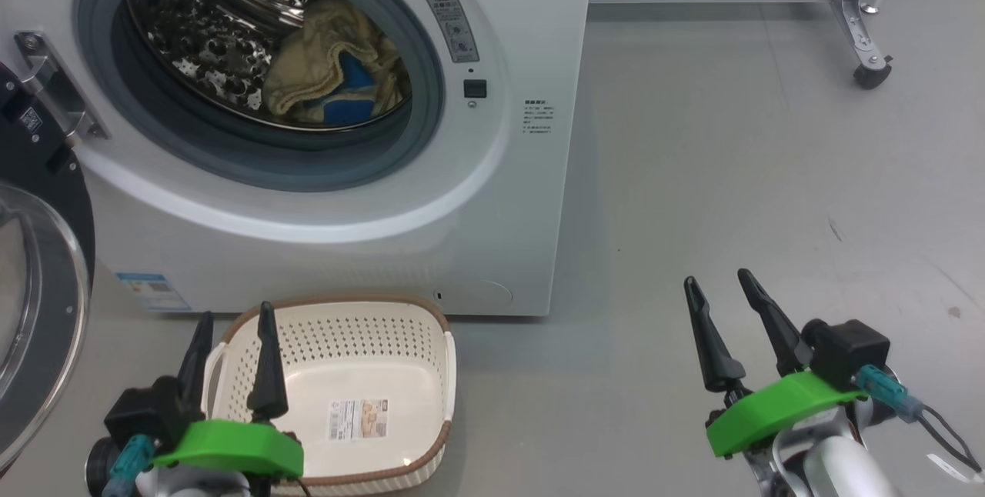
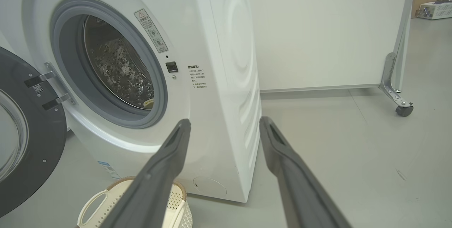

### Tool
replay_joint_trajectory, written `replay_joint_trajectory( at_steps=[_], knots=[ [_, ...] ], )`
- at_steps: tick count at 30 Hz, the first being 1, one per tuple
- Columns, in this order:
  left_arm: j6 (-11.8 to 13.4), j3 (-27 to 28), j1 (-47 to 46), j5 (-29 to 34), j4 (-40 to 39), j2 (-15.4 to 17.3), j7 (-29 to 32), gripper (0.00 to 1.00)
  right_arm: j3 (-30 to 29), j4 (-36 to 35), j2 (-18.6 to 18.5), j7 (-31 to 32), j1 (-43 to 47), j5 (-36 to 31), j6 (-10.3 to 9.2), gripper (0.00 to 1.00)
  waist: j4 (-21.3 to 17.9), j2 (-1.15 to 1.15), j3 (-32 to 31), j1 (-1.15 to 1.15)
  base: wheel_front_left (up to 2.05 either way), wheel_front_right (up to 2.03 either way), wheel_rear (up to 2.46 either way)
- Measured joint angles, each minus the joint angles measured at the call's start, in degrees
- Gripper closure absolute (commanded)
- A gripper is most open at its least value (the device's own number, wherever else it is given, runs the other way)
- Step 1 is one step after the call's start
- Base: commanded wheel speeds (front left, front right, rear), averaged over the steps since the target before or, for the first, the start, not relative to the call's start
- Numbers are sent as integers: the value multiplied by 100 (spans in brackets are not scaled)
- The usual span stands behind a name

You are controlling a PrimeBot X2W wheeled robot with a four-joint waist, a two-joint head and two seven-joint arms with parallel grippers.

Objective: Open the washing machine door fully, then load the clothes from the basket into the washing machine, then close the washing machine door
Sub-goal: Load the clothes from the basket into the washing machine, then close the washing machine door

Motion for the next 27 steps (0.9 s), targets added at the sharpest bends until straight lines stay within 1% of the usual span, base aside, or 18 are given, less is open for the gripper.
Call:
replay_joint_trajectory(
  at_steps=[27],
  knots=[
    [-30, 42, -3, -14, 152, -66, 0, 0, -2, 4, 0, 0, -2, -2, 0, 0, -53, 0, -31, 1, 0, 0, 0]
  ],
)
